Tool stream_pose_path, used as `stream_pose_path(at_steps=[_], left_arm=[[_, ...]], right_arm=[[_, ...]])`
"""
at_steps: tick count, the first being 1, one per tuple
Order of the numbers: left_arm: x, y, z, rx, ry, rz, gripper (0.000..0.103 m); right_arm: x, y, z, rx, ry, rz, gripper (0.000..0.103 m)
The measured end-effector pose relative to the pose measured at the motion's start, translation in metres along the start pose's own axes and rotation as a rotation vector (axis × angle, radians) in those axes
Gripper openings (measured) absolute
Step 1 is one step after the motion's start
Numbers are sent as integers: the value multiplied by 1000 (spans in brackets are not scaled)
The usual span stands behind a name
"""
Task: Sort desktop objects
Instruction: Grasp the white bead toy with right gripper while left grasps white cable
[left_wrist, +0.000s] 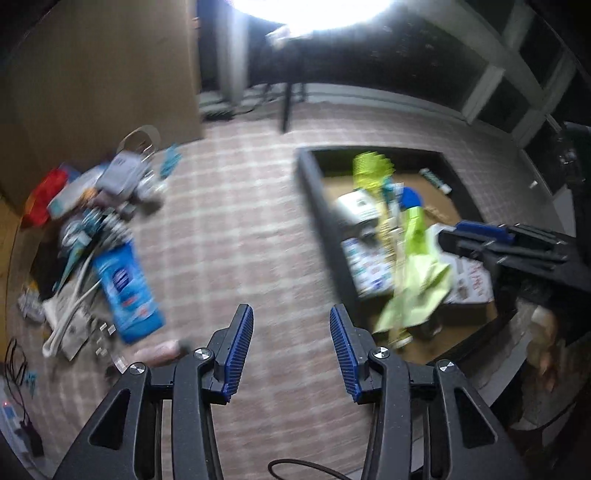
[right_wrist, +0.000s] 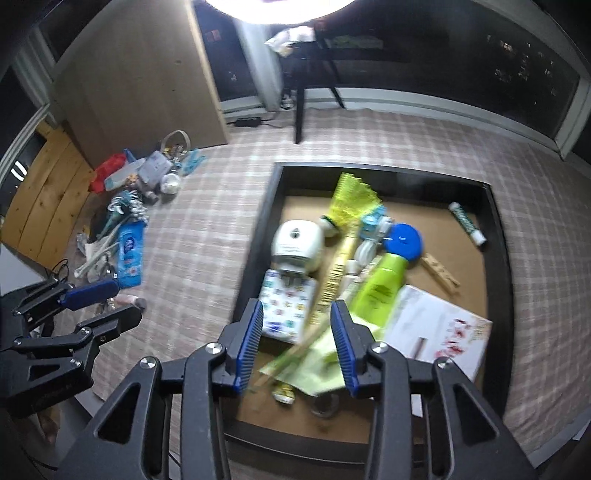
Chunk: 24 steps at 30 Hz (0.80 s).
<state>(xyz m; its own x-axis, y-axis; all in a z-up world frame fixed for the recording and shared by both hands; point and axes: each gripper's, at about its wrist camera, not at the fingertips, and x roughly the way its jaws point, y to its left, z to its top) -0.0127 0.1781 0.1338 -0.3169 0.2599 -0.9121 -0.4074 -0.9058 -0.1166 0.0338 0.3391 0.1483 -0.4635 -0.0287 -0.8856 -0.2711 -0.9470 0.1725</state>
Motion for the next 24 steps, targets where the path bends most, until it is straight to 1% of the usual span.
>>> stream_pose_path(at_steps=[3,5,10,13,16,19,24], left_arm=[[-1,48,-18,-59,9,30,41],[-3,89,-29,-111,14,65,41],[-12,181,-48,-229,8,132,41],[-16,223,-55,-290,2,156,41],[-17,252,-61,-329,-11,169,41],[-12,267,-62,-339,-3,166,41],[3,272,-57,-289,28,154,41]], right_arm=[[6,22,-1,-8,-19,17,38],[10,37,0,-22,-26,21,38],[27,81,5,-57,21,63,38],[38,111,10,-101,35,68,38],[54,139,16,-131,70,95,38],[71,161,22,-149,102,110,38],[96,194,28,-196,149,125,38]])
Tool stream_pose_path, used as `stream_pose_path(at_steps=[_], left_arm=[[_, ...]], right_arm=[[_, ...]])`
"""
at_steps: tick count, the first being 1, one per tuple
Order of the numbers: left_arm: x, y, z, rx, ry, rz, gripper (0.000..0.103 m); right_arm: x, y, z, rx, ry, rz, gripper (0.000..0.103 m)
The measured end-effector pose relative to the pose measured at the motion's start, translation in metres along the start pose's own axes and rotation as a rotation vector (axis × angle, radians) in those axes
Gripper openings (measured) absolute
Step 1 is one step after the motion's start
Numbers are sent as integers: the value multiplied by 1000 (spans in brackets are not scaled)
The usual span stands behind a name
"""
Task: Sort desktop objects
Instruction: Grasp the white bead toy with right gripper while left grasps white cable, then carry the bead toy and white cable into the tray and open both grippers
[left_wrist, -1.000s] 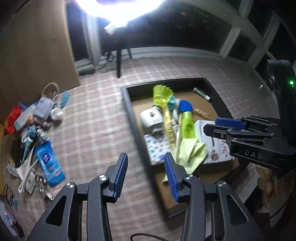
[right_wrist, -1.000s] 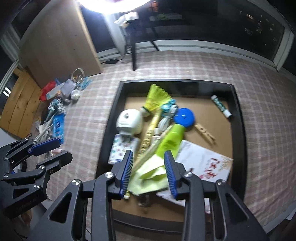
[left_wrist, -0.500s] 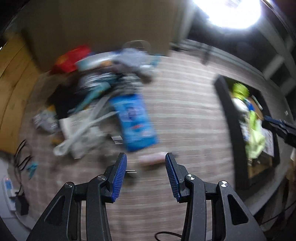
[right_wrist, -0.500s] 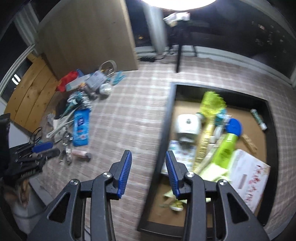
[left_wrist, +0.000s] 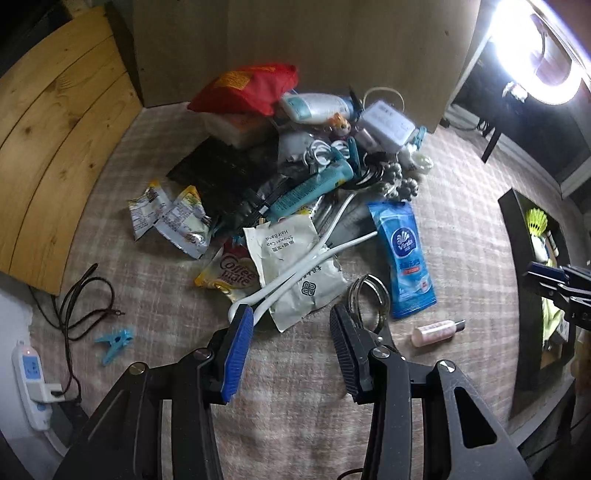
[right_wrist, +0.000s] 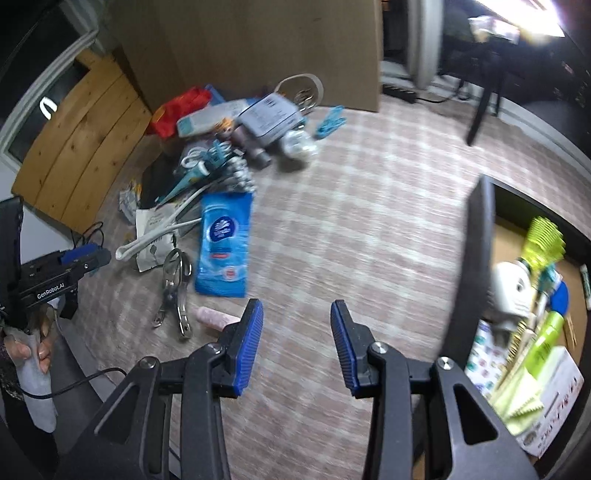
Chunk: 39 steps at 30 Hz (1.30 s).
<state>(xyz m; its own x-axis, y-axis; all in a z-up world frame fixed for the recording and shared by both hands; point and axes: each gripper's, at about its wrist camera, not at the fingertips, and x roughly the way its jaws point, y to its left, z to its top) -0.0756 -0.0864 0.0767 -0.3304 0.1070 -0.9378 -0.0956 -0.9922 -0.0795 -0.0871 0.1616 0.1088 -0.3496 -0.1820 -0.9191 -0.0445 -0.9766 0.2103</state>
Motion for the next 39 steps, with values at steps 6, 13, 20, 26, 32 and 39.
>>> stream_pose_path(at_steps=[6,13,20,26,32,39], left_arm=[[28,-4,22,66,31,-26,40],[55,-10,27,142,76,-18,39],[69,-7,30,173,109,-5,39],[79,-9,33,190,125,15,39],[78,-17,30,189,121,13,29],[78,-57,4,272,157,-45,18]], right_arm=[[26,21,16,-27,24,5,38],[55,20,65,10,22,38,38],[106,37,119,-77,68,23,38],[132,51,139,-136,99,2,37],[145,49,128,-126,164,24,23],[130,15,100,-67,165,12,23]])
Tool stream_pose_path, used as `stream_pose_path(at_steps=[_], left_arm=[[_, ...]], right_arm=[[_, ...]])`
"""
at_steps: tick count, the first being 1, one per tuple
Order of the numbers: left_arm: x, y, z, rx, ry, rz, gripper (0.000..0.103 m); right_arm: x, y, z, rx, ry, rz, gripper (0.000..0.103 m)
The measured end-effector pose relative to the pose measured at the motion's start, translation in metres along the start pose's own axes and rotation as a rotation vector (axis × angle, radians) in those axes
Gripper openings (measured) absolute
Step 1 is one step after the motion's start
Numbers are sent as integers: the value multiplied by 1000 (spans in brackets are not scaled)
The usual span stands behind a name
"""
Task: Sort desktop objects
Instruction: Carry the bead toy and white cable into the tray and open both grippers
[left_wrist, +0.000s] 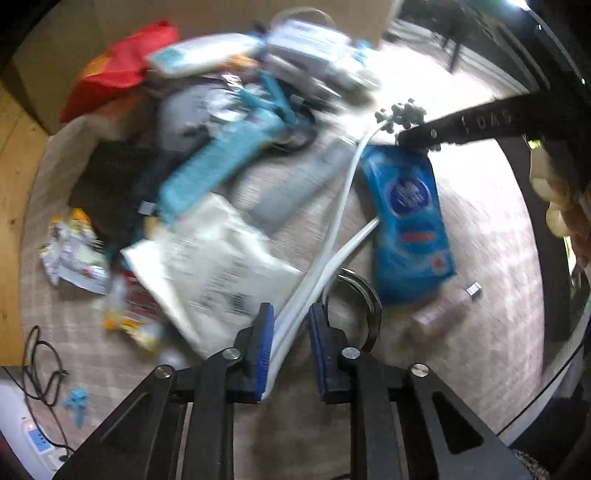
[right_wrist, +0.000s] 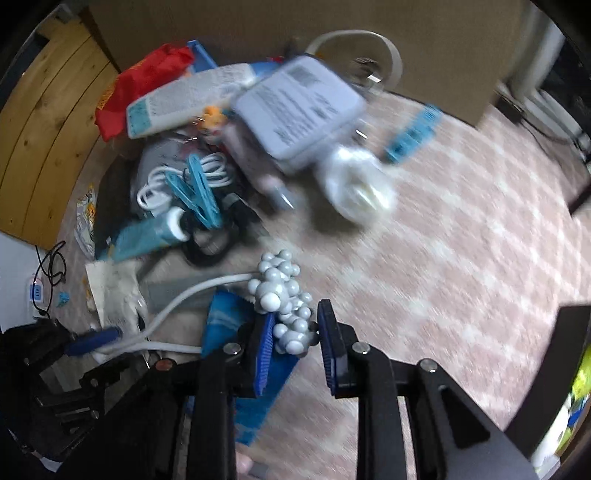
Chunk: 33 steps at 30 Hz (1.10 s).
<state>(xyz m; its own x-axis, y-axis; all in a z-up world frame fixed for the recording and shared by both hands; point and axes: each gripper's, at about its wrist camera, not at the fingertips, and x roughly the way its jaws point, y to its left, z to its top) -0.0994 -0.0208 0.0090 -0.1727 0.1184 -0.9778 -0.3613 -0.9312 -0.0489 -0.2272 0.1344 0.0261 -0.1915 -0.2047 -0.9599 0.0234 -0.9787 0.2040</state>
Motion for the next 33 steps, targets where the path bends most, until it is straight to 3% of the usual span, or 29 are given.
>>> stream_pose_path(at_steps=[4,9,14,21,29,33], left_arm=[[2,-28,-1,43,-8,-34,18],[0,-48,10,82,-21,-55,18],[3,-53,27,85,-34,-64,24],[20,-55,34,80,-8,-68,21],[-8,-54,46,102,-57,-60,21],[-26,-75,55,150,-85,-87,21]], right_arm=[[-10,-26,-25,45,7,3,23],[-43,-55,-48,110,-51,3,22],[-76,-67,-37,109,-129,-10,22],[-110,-51,-29,54,-193,-30,22],[-129,-62,-26,77,-223,-12,22],[-146,-75,-31,100,-250,-23,22]])
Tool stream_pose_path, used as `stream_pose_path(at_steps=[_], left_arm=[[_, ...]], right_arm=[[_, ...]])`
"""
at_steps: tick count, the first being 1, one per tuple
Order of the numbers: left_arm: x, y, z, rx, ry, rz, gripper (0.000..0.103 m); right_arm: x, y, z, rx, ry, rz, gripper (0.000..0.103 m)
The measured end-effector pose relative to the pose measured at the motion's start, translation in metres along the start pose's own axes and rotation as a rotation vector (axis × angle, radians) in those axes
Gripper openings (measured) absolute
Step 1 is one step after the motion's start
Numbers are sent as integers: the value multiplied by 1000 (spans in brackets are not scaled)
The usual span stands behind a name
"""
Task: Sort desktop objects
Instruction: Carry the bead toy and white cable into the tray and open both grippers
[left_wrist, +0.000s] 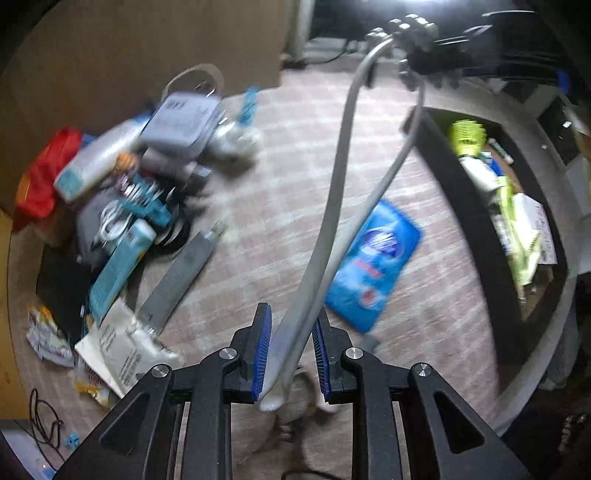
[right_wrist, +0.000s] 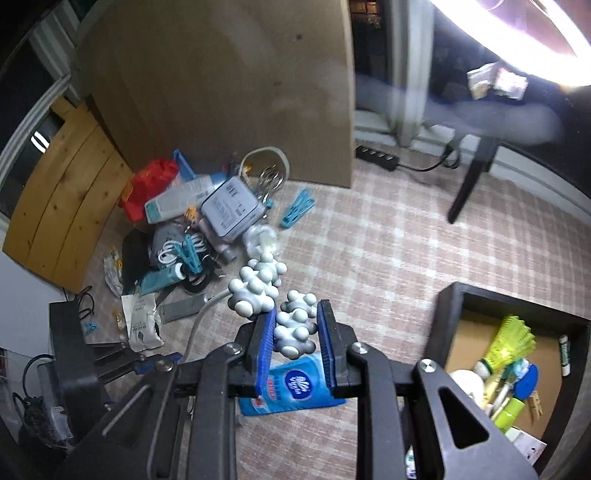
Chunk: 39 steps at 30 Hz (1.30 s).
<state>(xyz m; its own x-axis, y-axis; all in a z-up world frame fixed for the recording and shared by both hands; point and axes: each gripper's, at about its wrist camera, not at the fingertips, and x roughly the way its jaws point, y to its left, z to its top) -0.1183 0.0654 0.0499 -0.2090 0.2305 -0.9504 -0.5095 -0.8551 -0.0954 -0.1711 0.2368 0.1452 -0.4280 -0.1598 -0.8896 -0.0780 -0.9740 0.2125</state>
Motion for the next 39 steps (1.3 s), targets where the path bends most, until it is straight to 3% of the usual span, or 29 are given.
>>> stream_pose_path(at_steps=[3,8,13,20,22,23,25,28,33,37,39], left_arm=[[-3,-22,12,55,-14,-40,19],[-22,-94,16,142,-18,-118,18],[-13,-177,28,277,-10,-213,15],[-8,-257,47,369,5,-275,14],[-4,-274,51,382,7,-259,17],[-3,-279,53,380,10,-242,27],[-1,-283,54,380,7,-244,32],[-2,-282,52,387,1,-228,32],[-5,-258,47,345,-8,-209,32],[-8,-221,40,282,-12,-147,33],[-10,-200,36,238,-14,-130,33]], right_arm=[[-16,-20,-3,30,-14,-23,22],[-39,-70,-21,99,-20,-100,22],[-61,-132,-50,201,-7,-185,22],[-92,-218,-91,360,-3,-289,22],[-98,-236,-99,398,-2,-306,22],[-101,-243,-102,413,-3,-316,23],[-106,-254,-107,439,1,-332,26],[-113,-259,-114,459,-13,-338,36],[-113,-255,-115,447,-28,-323,37],[-106,-233,-109,407,-35,-281,38],[-101,-218,-107,380,-38,-269,43]])
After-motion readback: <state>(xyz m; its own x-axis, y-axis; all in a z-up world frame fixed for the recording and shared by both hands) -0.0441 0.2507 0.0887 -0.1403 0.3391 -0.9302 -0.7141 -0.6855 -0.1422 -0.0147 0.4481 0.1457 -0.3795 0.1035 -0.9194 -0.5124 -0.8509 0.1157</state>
